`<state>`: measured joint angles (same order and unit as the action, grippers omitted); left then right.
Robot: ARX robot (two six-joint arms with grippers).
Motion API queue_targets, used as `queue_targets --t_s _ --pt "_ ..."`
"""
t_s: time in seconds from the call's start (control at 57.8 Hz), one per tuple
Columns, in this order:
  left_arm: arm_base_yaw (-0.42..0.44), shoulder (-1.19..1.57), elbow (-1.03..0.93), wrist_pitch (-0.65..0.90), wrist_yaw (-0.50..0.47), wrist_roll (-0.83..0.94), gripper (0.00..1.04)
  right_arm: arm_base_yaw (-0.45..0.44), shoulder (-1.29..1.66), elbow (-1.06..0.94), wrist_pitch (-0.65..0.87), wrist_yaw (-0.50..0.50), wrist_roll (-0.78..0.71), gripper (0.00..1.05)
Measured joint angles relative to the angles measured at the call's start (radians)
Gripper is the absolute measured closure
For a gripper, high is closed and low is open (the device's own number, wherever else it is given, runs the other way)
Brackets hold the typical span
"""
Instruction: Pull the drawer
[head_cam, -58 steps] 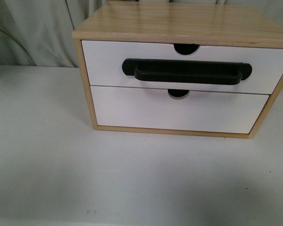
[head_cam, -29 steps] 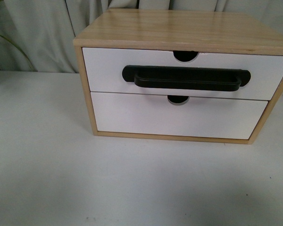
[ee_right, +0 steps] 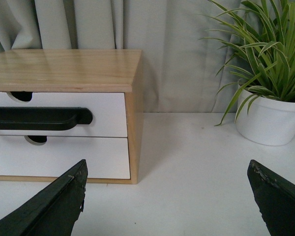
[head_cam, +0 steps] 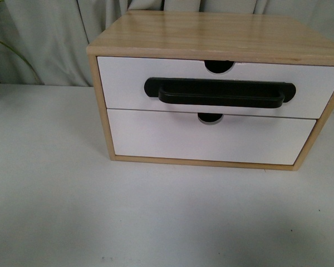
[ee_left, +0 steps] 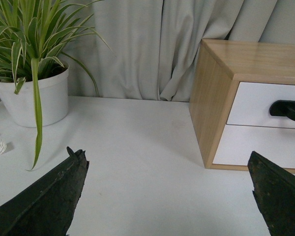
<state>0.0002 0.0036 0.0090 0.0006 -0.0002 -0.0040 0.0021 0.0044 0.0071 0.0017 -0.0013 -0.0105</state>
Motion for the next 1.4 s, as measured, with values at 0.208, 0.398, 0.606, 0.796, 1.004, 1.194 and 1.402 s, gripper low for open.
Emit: queue_targets --t_s 0.208,0.398,0.606,0.796,1.004,1.194,1.402 --pt "0.0 0.0 0.0 0.0 0.0 0.0 0.06 0.0 0.0 0.0 0.0 0.0 0.0 0.09" --pt "0.0 0.0 0.0 0.0 0.0 0.0 0.06 0.0 0.0 0.0 0.0 0.0 0.0 0.09" --pt "-0.011 0.014 0.012 -0.046 -0.03 0.01 0.06 0.006 0.014 0.013 -0.043 0.028 -0.009 0.09" --pt "-0.063 0.134 0.048 -0.106 0.003 0.046 0.06 0.009 0.183 0.102 -0.171 0.018 -0.057 0.09" --pt "-0.031 0.396 0.136 0.056 0.168 0.178 0.06 -0.005 0.353 0.198 -0.126 -0.085 -0.145 0.09" --pt "-0.024 0.687 0.271 0.121 0.294 0.396 0.06 -0.006 0.564 0.316 -0.142 -0.195 -0.315 0.09" --pt "-0.097 0.889 0.429 0.071 0.347 0.655 0.06 0.029 0.761 0.465 -0.225 -0.268 -0.546 0.09"
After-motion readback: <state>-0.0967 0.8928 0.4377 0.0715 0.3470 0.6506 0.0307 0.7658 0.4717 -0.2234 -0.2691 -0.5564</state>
